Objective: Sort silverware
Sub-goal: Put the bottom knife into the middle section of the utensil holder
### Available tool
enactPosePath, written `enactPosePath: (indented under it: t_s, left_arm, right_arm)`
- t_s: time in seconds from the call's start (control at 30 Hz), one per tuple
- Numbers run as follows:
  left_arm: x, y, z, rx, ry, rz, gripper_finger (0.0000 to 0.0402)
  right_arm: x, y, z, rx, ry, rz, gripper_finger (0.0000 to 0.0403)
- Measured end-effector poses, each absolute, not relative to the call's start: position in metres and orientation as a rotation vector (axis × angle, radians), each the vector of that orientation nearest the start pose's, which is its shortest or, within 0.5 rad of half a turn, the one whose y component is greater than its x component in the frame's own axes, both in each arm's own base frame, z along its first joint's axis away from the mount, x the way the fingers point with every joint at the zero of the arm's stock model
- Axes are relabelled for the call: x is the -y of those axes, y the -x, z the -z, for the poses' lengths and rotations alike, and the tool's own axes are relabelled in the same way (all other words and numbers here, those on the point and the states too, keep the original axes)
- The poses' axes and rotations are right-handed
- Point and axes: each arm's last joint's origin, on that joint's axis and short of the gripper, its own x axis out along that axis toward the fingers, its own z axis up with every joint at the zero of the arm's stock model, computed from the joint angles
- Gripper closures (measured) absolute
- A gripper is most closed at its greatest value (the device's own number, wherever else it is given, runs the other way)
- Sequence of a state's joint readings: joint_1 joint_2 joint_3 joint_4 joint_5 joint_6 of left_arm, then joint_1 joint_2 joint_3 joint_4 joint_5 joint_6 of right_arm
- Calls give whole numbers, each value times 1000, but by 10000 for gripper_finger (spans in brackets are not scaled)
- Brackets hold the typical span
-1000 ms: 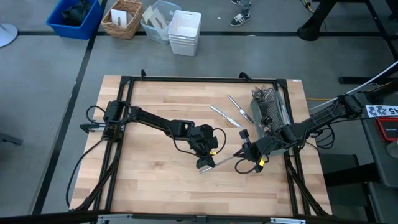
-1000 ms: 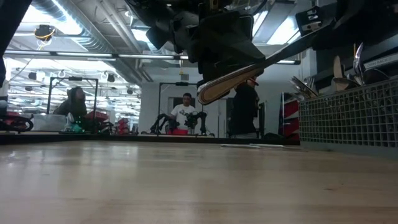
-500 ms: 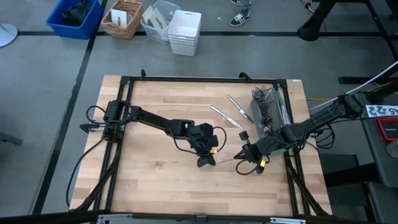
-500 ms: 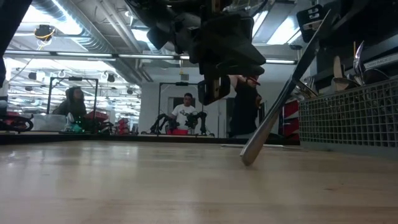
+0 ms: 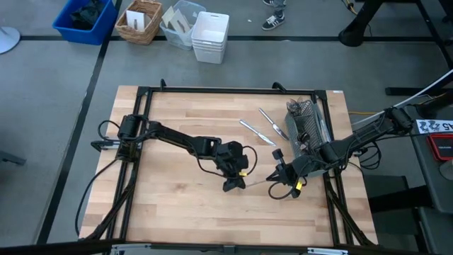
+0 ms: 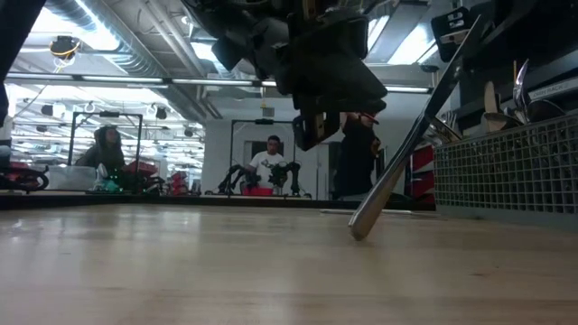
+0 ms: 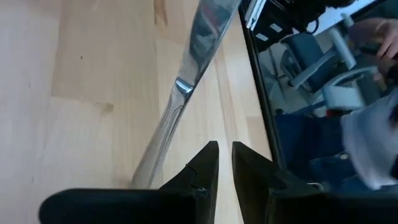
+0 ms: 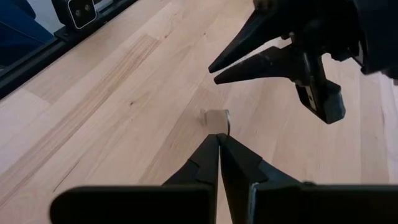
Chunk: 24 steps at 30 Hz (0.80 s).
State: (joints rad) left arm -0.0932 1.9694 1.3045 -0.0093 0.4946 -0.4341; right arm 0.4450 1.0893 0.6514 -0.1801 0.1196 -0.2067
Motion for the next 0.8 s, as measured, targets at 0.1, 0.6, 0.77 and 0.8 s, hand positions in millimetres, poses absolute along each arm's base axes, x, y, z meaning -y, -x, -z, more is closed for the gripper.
enactPosePath:
  t_s: [0.1, 0.6, 0.77, 0.8]
  left_arm:
    - [58, -422, -184, -762, 446, 392, 364]
    - [92, -419, -184, -677, 135, 251, 364]
    - [103, -419, -192, -609, 92, 260, 364]
    - [104, -418, -195, -594, 74, 239, 364]
  right_arm:
    - [-93, -203, -232, -563, 372, -377, 384]
    - [-93, -203, -232, -564, 372, -377, 384]
    - [-93, -203, -232, -564, 372, -377, 384]
    - [-93, -203, -232, -565, 372, -377, 384]
